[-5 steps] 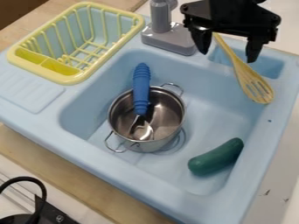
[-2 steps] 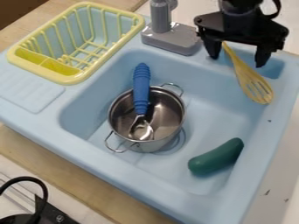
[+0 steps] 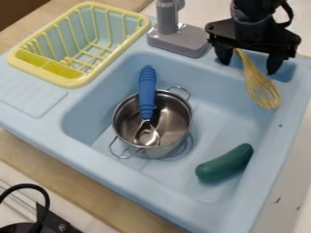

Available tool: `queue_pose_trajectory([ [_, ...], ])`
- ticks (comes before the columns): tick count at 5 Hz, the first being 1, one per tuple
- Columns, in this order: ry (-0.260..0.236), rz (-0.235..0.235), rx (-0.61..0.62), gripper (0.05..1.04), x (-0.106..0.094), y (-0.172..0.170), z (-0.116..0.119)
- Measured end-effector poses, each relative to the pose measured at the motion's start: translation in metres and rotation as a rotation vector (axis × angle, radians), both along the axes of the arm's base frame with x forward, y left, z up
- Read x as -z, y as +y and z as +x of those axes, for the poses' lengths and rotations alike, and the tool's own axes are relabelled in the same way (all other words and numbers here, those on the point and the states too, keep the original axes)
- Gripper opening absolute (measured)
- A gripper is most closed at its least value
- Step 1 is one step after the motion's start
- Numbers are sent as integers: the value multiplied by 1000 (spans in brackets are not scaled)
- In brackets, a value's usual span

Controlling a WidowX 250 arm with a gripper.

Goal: Moved the wooden spatula to the right side of the sink

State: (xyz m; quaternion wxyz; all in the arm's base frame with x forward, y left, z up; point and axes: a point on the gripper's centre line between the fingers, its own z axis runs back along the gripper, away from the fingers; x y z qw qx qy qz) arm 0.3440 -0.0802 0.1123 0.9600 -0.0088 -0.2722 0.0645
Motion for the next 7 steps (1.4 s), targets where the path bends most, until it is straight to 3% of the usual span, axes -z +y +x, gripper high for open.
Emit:
queue_pose_trajectory([
  [2, 21, -24, -14, 385, 5, 0, 0],
  [3, 34, -23, -22, 203, 3, 6, 1],
  [5, 72, -2, -43, 184, -1, 6, -4],
  [6, 101, 19, -71, 184, -19, 7, -18],
  [7, 100, 4, -98, 184, -39, 6, -33],
])
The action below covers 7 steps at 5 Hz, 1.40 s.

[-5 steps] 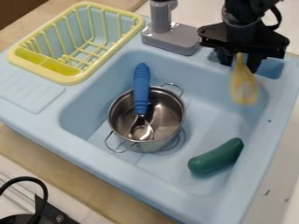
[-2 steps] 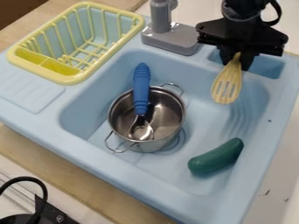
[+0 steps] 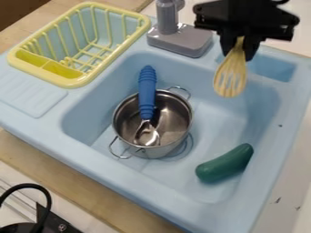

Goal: Moved the wooden spatula to the right side of the sink

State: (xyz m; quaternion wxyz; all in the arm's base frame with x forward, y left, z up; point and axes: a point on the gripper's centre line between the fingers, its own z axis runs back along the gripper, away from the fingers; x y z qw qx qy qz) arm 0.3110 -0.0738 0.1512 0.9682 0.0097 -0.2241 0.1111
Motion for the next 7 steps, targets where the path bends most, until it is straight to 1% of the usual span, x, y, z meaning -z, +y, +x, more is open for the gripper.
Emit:
queue_pose_trajectory([
  [1, 46, -11, -54, 184, -6, 7, -23],
  [2, 102, -40, -98, 184, -2, 14, -46],
  [3, 123, -33, -187, 184, -2, 35, -68],
  [4, 133, -24, -275, 184, 2, 63, -74],
  [5, 129, 4, -337, 184, 0, 89, -74],
  [6, 126, 27, -307, 184, -6, 110, -60],
  [7, 119, 69, -271, 184, -7, 129, -41],
])
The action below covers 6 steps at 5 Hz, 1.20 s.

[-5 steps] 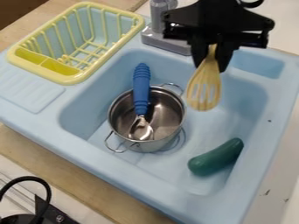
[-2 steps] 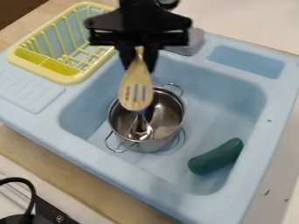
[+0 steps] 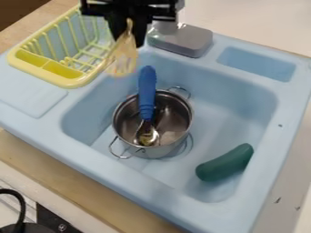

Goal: Moved the wooden spatula to the right side of the sink

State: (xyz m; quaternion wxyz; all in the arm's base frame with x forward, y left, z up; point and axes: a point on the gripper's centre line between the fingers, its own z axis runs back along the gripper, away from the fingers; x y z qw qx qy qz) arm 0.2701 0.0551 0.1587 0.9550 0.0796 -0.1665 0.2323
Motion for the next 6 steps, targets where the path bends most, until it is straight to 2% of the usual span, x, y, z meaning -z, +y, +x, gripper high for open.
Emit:
queue_pose_trajectory([
  [2, 20, 50, -66, 184, 10, 37, 16],
  [3, 0, 59, -127, 184, 9, 54, 13],
  [5, -4, 20, -205, 184, 21, 88, 0],
  [6, 17, 3, -207, 184, 33, 93, -2],
])
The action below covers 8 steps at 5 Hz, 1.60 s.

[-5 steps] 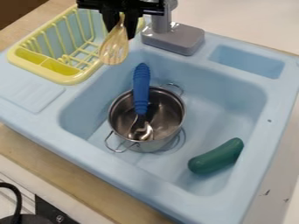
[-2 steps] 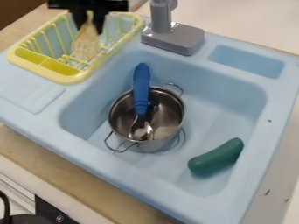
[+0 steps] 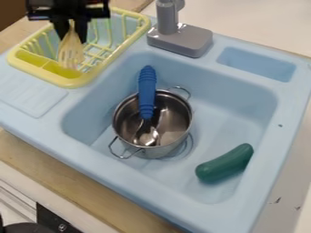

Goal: Moved the wooden spatula to the right side of the sink

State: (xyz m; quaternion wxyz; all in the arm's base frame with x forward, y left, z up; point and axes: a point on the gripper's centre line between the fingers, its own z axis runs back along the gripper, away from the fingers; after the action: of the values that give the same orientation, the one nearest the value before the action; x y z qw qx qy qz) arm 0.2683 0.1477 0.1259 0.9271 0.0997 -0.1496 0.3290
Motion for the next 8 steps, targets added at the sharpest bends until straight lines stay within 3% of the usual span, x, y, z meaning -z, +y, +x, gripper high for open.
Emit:
queue_pose_trajectory([
  [2, -26, -31, -87, 184, 14, 15, -14],
  [3, -70, -22, -113, 184, 11, 18, -18],
  [4, -81, -39, -119, 237, 10, 19, -19],
  [6, -88, -67, -104, 782, 12, 15, -17],
  [7, -75, -75, -96, 987, 11, 11, -17],
  [8, -68, -74, -87, 992, 11, 9, -16],
])
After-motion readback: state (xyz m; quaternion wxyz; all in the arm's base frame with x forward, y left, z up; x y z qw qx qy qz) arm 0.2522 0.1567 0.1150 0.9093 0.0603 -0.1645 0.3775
